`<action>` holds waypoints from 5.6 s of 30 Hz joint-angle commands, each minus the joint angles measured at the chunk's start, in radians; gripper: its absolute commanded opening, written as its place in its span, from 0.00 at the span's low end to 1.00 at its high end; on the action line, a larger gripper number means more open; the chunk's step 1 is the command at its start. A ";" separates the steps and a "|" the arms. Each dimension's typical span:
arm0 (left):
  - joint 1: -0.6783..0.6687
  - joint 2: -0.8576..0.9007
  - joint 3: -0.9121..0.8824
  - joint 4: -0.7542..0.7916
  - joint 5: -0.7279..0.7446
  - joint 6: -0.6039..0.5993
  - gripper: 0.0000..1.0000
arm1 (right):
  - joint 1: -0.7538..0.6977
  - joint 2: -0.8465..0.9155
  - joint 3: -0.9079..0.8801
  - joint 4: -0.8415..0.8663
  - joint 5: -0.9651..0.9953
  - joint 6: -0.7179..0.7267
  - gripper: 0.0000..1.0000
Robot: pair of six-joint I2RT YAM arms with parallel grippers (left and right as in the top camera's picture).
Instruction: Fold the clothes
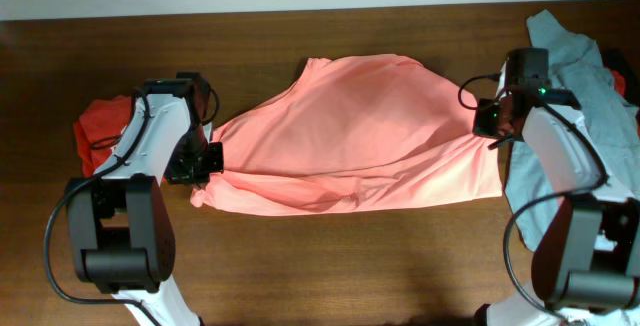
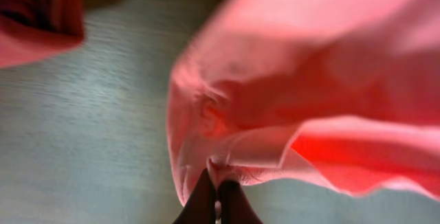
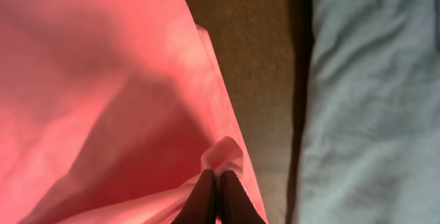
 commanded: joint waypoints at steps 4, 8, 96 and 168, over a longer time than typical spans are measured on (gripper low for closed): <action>0.002 -0.015 -0.044 0.047 -0.085 -0.157 0.00 | 0.004 0.085 0.016 0.059 -0.002 -0.002 0.09; 0.002 -0.015 -0.083 0.081 -0.117 -0.217 0.00 | 0.004 0.123 0.016 0.102 -0.002 -0.002 0.09; 0.010 -0.176 -0.130 0.195 -0.187 -0.225 0.75 | -0.016 0.227 -0.044 -0.465 -0.046 0.007 0.38; 0.010 -0.176 0.016 0.252 -0.151 0.023 0.85 | -0.015 0.137 0.138 -0.444 0.047 0.078 0.54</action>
